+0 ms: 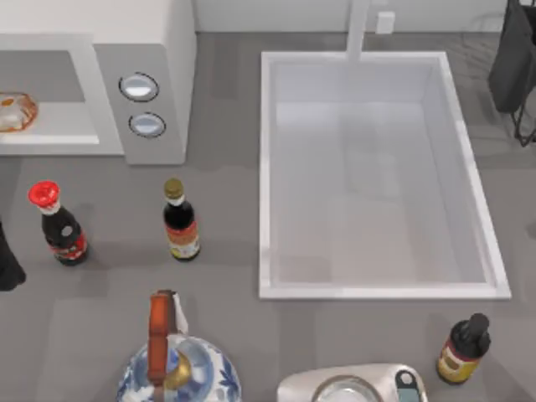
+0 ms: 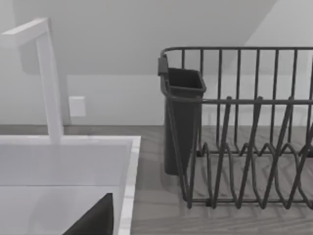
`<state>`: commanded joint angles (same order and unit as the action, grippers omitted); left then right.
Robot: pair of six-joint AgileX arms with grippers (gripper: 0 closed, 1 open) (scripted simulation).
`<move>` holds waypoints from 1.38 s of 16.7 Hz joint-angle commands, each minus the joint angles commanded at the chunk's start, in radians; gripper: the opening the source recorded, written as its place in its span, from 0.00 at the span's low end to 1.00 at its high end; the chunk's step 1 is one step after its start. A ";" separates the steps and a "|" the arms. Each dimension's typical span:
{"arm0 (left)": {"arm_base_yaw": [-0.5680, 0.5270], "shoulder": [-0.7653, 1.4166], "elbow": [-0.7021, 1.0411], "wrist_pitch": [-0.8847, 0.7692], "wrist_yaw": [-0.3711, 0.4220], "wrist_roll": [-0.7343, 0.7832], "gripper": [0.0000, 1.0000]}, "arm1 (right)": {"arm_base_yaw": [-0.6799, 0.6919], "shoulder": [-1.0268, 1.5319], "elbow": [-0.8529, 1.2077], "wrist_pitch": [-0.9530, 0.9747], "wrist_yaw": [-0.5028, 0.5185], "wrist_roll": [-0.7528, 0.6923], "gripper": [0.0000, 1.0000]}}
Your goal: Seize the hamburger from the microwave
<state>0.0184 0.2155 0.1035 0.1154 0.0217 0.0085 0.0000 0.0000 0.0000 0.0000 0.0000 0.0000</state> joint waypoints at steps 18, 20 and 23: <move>0.133 1.887 0.750 0.836 0.157 0.062 1.00 | 0.000 0.000 0.000 0.000 0.000 0.000 1.00; 0.144 2.043 0.810 0.903 0.170 0.067 1.00 | 0.000 0.000 0.000 0.000 0.000 0.000 1.00; 0.155 2.203 0.875 0.975 0.183 0.072 1.00 | 0.000 0.000 0.000 0.000 0.000 0.000 1.00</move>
<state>0.1738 2.4186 0.9780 1.0900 0.2051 0.0803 0.0000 0.0000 0.0000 0.0000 0.0000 0.0000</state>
